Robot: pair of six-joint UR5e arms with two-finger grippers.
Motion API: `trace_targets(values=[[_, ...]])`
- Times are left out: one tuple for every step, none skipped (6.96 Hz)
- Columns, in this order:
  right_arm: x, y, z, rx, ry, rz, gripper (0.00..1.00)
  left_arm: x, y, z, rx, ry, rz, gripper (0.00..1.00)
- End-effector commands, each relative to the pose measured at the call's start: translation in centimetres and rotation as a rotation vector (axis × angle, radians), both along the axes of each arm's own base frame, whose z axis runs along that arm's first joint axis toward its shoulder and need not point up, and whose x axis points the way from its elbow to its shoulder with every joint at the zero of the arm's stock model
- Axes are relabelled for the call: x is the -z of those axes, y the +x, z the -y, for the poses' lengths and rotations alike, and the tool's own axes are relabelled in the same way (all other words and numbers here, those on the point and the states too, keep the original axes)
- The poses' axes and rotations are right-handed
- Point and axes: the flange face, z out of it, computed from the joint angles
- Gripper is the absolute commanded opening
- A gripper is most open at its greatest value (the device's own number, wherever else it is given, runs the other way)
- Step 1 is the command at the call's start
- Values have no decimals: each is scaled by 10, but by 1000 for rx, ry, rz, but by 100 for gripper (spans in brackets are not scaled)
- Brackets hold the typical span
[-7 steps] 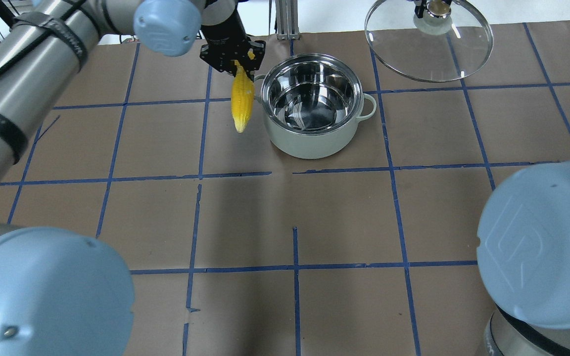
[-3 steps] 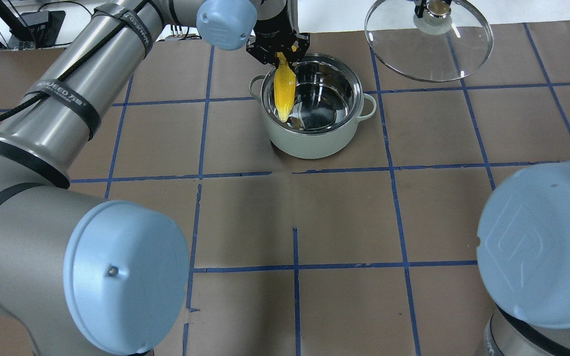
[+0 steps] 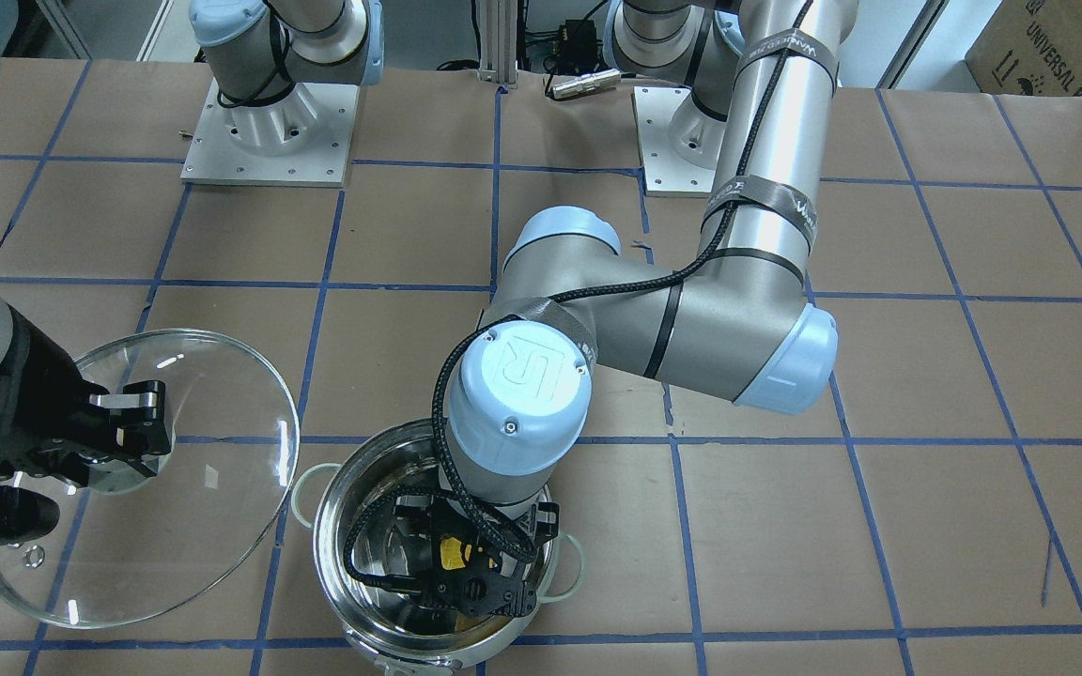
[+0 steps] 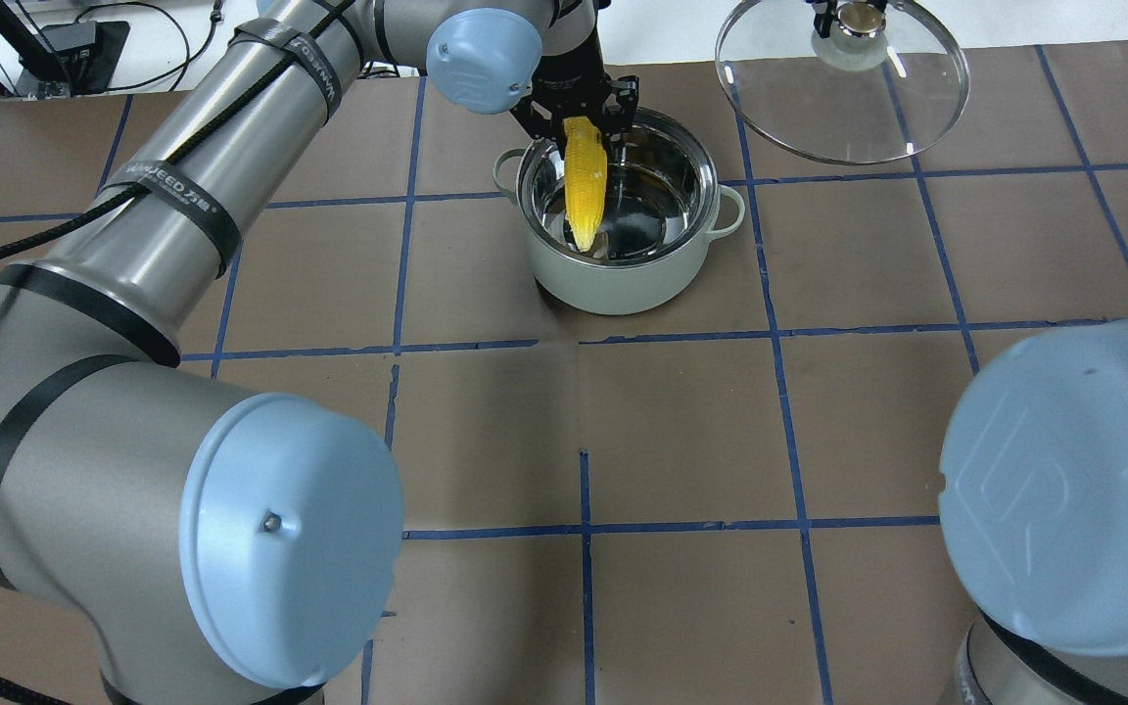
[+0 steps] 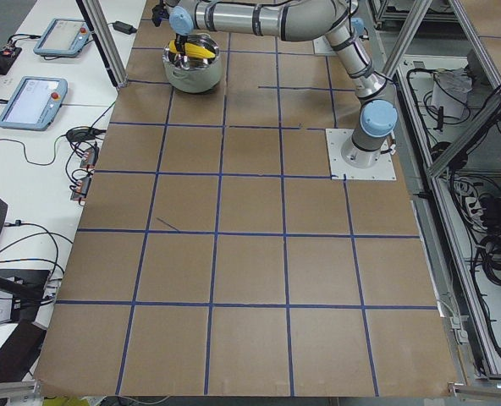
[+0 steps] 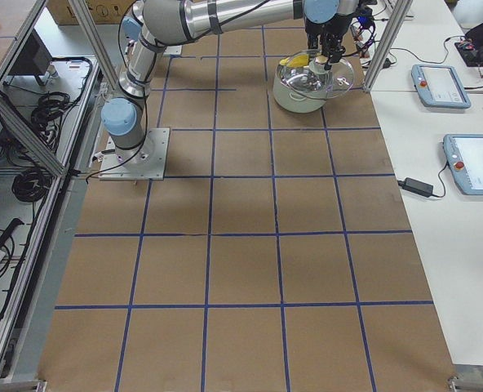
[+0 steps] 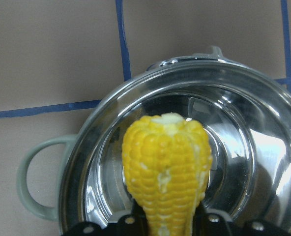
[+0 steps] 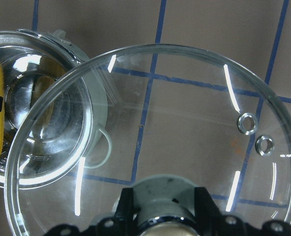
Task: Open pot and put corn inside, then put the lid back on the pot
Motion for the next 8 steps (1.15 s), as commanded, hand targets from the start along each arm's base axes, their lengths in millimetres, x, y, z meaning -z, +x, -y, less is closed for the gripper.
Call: trace_targets(values=[[-7, 5, -5, -7, -9, -1, 8, -11, 19, 6, -19, -11, -4, 100], [-5, 19, -6, -27, -7, -14, 8, -28, 45, 7, -7, -20, 3, 100], [-9, 30, -11, -42, -12, -16, 8, -51, 80, 7, 26, -44, 5, 100], [-11, 42, -15, -57, -18, -14, 8, -58, 119, -1, 42, -30, 15, 100], [-8, 64, -24, -85, -12, -9, 8, -71, 156, -25, 29, -15, 20, 100], [0, 68, -30, -93, 9, -12, 8, -81, 193, -61, -3, 19, 53, 100], [7, 66, -42, -96, 35, -8, 8, -95, 231, -93, 41, 10, 114, 100], [17, 65, -53, -96, 10, -7, 8, -119, 257, -116, 8, -4, 111, 100]])
